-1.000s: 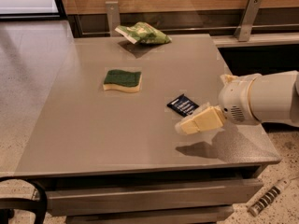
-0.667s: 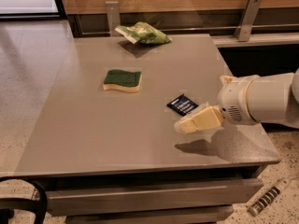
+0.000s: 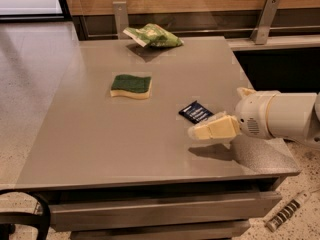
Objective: Pick rxbar blueberry
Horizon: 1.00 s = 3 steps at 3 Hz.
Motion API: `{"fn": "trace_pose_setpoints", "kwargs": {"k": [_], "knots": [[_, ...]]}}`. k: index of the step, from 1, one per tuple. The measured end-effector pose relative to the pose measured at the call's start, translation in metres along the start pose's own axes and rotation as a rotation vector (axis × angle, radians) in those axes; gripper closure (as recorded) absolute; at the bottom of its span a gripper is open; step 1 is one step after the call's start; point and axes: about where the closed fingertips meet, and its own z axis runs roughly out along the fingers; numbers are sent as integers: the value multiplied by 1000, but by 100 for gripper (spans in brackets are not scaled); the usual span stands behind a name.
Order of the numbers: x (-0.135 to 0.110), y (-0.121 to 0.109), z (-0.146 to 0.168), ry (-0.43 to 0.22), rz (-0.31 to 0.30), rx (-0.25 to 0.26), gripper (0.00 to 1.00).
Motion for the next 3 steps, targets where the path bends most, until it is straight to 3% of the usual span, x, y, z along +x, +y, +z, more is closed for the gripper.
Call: {"fn": "trace_pose_setpoints", "kwargs": {"k": [3], "knots": [[20,4,21,-99,61,-44,0]]}}
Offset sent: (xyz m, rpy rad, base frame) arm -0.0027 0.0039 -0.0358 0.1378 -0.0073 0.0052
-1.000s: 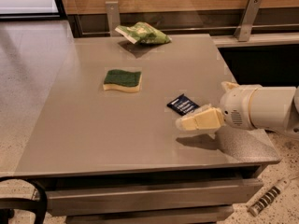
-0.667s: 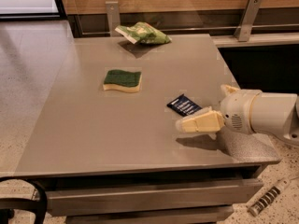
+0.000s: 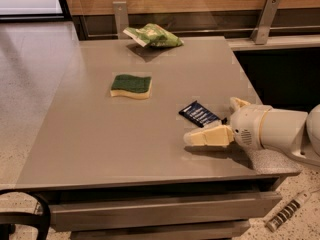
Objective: Pick rxbar blueberry
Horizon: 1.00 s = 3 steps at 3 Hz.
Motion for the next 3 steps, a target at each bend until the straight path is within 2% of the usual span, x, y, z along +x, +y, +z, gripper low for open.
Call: {"fn": "trace_pose_setpoints", "kwargs": {"k": [1,2,3], "knots": [[7,0,15,-12,-3,-11,0],[5,1,16,-12,-6,-12,18],[3,3,16,-12,-11,-14,42]]}}
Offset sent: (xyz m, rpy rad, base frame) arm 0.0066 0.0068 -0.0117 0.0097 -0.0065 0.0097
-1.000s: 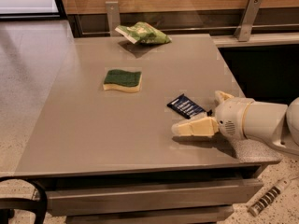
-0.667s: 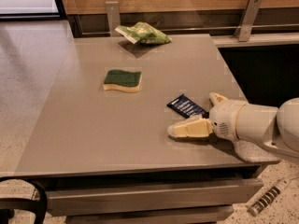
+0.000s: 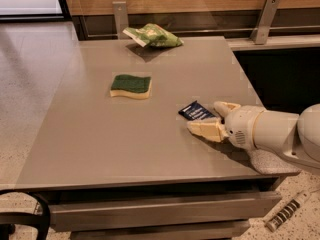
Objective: Pick rxbar blueberry
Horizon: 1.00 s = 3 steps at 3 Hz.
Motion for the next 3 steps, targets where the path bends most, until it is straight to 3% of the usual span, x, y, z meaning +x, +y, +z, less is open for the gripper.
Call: {"fn": "trace_pose_setpoints", "kwargs": {"k": [2,3], "knots": [[-3,3,0,0,-8,-2,87],[-5,5,1,0,-12,-3,100]]}}
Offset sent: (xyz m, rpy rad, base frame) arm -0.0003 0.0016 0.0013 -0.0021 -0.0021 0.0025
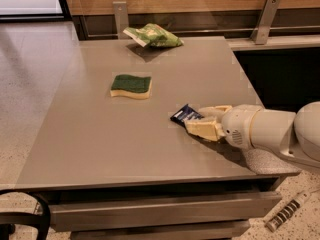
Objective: Pick rxbar blueberry
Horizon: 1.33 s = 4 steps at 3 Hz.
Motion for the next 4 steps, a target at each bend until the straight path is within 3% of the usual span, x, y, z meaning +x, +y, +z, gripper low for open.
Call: {"fn": "trace_pose_setpoints", "kwargs": {"k": [2,4], "knots": [[-14,0,-1,11,-30,-2,100],[-71,-10,-7,-22,-142,-31,100]]}}
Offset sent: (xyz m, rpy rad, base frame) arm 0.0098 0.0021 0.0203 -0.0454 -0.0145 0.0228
